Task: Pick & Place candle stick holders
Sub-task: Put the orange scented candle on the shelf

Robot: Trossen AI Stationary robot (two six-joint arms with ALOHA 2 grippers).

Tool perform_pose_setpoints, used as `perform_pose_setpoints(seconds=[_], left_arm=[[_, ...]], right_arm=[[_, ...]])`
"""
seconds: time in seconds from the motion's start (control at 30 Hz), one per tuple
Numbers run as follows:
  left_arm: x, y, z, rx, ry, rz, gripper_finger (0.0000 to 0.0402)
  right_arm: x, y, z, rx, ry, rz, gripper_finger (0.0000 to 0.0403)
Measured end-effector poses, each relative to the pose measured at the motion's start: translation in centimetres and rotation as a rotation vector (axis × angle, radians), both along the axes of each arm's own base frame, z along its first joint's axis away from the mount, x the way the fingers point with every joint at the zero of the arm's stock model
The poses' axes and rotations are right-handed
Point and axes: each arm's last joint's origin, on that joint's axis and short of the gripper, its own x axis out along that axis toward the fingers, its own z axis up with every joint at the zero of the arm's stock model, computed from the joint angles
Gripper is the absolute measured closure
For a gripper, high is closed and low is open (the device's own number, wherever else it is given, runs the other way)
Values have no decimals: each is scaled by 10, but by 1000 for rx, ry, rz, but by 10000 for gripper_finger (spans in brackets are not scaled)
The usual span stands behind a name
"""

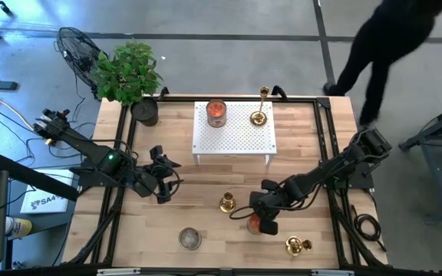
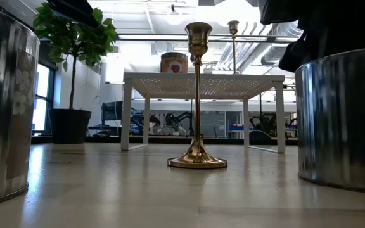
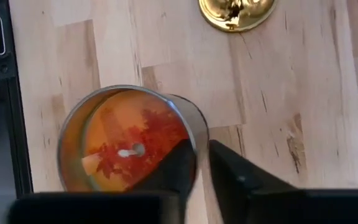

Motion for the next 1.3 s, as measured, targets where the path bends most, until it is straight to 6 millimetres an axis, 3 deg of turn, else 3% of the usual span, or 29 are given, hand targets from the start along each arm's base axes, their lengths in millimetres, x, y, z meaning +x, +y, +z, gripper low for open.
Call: perform_pose_setpoints(seconds=[0.1,0.67,0.87,1.3], left_arm=[[0,0,0,0,0,0,163],[0,-1,0,-14,9,-17,163],[0,-1,0,-14,10,-19,163],[0,-1,0,-13,12,-19,163]], right_arm=[[0,-1,0,-36,-12,21,394],[-6,3,6,-156,-4,-11,401],[-7,9,36,-230,12,-9,402],[-6,3,132,-455,-116,-18,403]])
